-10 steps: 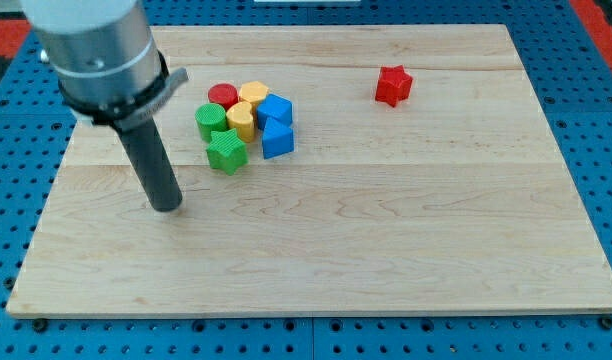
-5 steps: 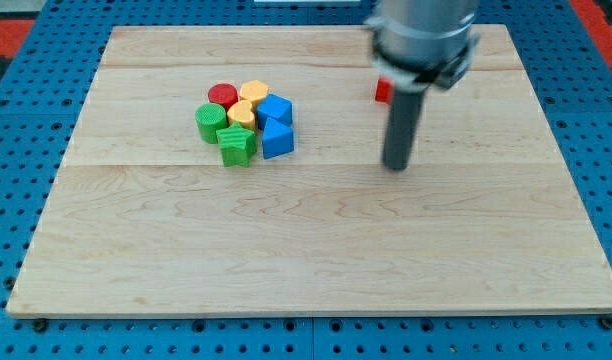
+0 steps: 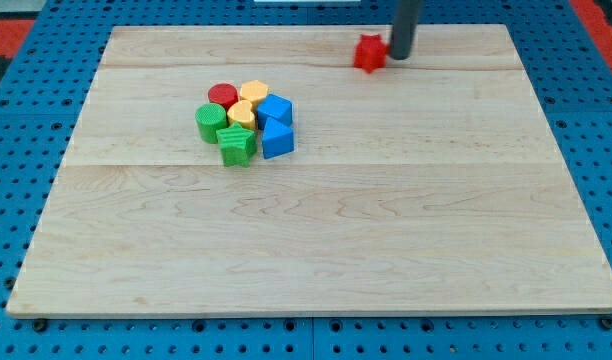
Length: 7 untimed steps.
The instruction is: Move the red star into the yellow hexagon
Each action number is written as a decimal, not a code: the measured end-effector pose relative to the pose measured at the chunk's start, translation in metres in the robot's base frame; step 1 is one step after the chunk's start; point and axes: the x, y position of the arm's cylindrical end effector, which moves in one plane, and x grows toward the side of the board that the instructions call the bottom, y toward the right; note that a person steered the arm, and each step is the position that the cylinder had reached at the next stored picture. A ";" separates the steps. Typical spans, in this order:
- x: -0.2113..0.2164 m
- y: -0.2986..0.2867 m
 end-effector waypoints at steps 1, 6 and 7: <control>0.008 -0.060; -0.017 -0.091; 0.026 -0.114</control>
